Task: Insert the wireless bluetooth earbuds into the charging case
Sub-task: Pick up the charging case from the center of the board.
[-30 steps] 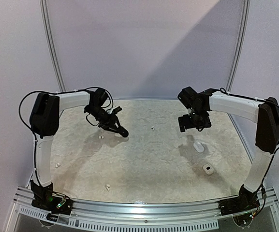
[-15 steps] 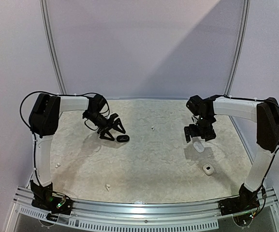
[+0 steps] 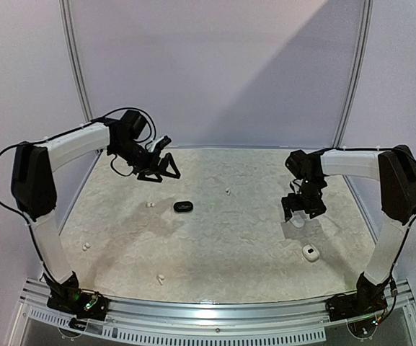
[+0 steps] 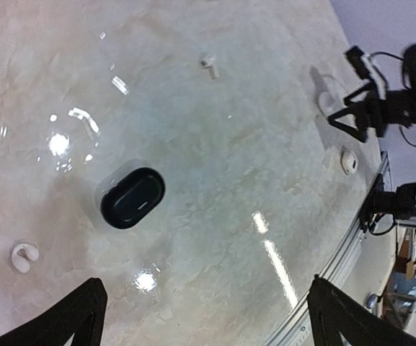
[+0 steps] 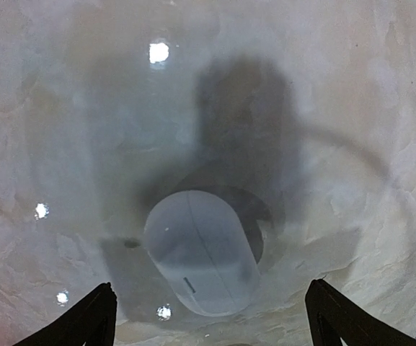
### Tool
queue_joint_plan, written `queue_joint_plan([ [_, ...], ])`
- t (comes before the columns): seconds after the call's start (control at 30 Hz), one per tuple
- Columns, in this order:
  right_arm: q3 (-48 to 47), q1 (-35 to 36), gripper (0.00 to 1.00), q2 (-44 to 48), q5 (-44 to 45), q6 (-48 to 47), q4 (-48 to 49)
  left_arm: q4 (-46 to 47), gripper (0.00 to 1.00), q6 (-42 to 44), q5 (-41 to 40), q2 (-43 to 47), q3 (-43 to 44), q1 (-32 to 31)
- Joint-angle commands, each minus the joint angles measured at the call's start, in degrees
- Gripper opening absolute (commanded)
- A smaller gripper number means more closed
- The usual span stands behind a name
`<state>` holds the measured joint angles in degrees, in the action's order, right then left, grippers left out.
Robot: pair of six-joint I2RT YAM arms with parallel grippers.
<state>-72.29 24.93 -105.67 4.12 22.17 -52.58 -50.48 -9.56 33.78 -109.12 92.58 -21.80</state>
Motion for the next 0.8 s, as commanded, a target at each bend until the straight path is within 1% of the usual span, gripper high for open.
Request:
queue_joint_plan([
  [0.0, 1.47, -0.56, 0.89, -2.35, -1.09, -3.71, 3.94, -1.4, 0.99, 7.62, -0.29, 5.07, -2.41, -1.7],
  [0.13, 1.2, -0.52, 0.81, -4.52, -1.26, -5.33, 6.26, -1.79, 0.99, 9.16, 0.15, 6.77, -3.29, -1.68],
  [0.2, 1.14, -0.57, 0.75, -5.63, -1.16, -5.78, 6.56, -1.62, 0.98, 9.46, 0.81, 7.54, -3.88, -1.68],
  [0.27, 1.4, -0.52, 0.64, -6.31, -1.49, -5.87, 6.57, -1.45, 0.98, 9.47, 1.98, 8.63, -4.79, -1.67],
  [0.4, 1.8, -0.56, 0.43, -6.24, -3.44, -6.21, 6.62, -2.74, 0.97, 12.18, 3.96, 11.65, -6.65, -1.59],
  [0.5, 1.04, -0.56, 0.27, -5.67, -7.37, -7.57, 5.72, -4.0, 0.96, 15.88, 5.57, 15.25, -9.64, -1.48],
  [0.57, -0.45, -0.4, 0.24, -5.01, -10.14, -8.75, 4.51, -5.32, 0.96, 21.48, 6.06, 18.61, -11.36, -1.46],
  [0.67, -4.14, 1.63, 0.2, -2.07, -15.11, -10.27, 3.01, -6.13, 0.96, 35.81, 5.58, 26.37, -15.67, -1.46],
  [0.77, -8.43, 7.82, 0.21, 2.94, -21.02, -14.95, 3.44, -0.28, 0.98, 52.22, 4.13, 37.49, -24.54, -2.34],
])
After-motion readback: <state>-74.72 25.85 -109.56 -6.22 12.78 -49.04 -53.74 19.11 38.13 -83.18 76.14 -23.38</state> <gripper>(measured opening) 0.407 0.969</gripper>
